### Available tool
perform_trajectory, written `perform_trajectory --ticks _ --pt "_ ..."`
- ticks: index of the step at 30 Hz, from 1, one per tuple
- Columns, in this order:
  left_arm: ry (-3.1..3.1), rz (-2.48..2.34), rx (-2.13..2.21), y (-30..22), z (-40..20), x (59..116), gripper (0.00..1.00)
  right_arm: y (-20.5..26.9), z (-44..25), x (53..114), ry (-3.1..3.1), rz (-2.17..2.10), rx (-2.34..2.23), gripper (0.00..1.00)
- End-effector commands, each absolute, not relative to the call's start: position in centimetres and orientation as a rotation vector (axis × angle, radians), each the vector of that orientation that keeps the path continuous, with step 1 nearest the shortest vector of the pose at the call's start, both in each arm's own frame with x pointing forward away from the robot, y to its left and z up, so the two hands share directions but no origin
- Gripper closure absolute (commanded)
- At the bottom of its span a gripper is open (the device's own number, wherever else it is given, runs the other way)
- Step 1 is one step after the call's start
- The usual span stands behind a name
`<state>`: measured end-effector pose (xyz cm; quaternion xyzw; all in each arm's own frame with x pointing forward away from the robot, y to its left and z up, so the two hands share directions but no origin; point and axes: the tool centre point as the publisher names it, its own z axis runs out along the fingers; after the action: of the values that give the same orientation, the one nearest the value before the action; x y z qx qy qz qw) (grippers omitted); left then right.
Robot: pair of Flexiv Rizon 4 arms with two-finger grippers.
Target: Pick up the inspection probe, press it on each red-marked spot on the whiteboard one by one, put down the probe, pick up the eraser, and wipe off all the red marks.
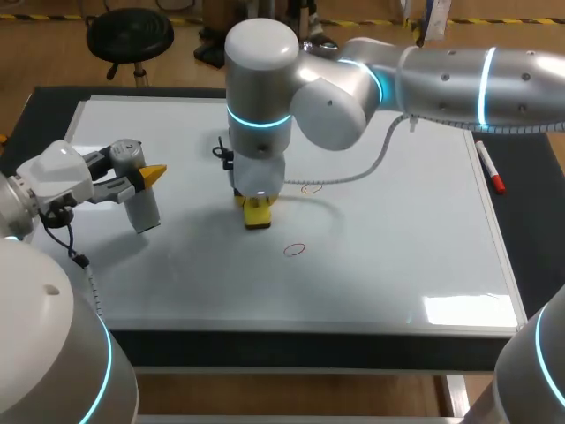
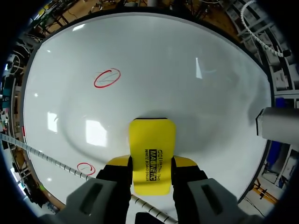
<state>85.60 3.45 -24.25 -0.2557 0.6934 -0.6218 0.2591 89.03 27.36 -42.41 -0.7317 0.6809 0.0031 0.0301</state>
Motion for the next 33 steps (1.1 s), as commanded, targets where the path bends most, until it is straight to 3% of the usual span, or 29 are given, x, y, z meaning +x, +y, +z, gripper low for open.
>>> perform_trajectory --ticks 1,19,33 --pt "1.875 -1.683 -0.695 3.3 -24.2 85.7 1.0 26.5 -42.3 89.2 2.115 0.007 -2.241 1.0" --pt "1.875 -1.683 -0.695 3.3 -24.2 85.7 1.0 23.2 -42.4 89.2 2.202 -0.039 -2.192 1.0" --pt "1.875 -1.683 -0.695 3.3 -24.2 85.7 1.0 25.6 -38.7 90.4 2.131 -0.061 -2.226 1.0"
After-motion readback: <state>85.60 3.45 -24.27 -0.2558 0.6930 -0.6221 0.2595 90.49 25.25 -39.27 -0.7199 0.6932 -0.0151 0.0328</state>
